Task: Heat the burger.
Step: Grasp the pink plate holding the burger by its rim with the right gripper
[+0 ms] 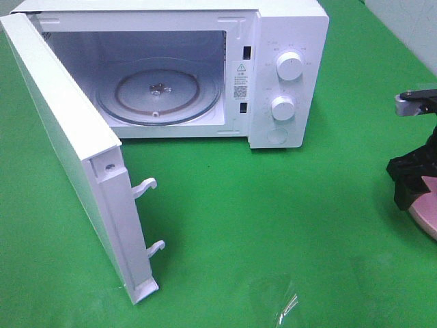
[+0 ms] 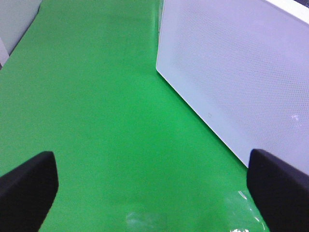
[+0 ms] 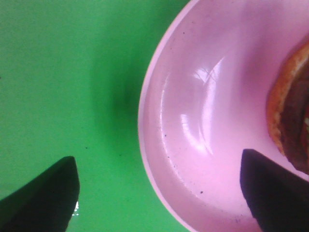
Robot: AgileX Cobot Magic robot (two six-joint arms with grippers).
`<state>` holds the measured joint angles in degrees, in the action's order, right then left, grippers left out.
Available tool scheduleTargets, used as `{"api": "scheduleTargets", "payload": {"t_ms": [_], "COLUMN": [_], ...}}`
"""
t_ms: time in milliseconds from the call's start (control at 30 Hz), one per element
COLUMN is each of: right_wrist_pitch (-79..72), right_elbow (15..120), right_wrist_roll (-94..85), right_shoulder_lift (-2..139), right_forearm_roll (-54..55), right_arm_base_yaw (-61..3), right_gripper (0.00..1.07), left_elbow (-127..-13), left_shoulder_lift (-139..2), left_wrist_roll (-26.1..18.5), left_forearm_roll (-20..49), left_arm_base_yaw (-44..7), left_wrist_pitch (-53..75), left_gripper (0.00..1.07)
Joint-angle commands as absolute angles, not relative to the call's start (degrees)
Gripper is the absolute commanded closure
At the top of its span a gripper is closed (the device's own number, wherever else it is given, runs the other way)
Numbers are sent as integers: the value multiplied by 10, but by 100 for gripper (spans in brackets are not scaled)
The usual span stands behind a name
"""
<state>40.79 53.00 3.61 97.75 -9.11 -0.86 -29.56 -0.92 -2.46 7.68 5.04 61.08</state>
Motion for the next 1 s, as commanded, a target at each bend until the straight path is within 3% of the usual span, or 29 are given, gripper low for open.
{"api": "scheduleTargets", "payload": {"t_ms": [33, 1000], "right_wrist_pitch": [392, 318], "right_elbow": [533, 532], "right_wrist_roll": [26, 36], "right_shoulder_lift": [997, 1084], "right_forearm_roll": [-77, -83], "right_arm_base_yaw": [-5, -5], "right_gripper": [22, 31], "left_elbow": [-296, -296], "left_shoulder_lift": [-7, -7], "left_wrist_roll": [-22, -22], "left_forearm_roll": [75, 75], "left_arm_base_yaw": [49, 49], "left_wrist_pitch": [614, 614], "left_gripper": [8, 8]}}
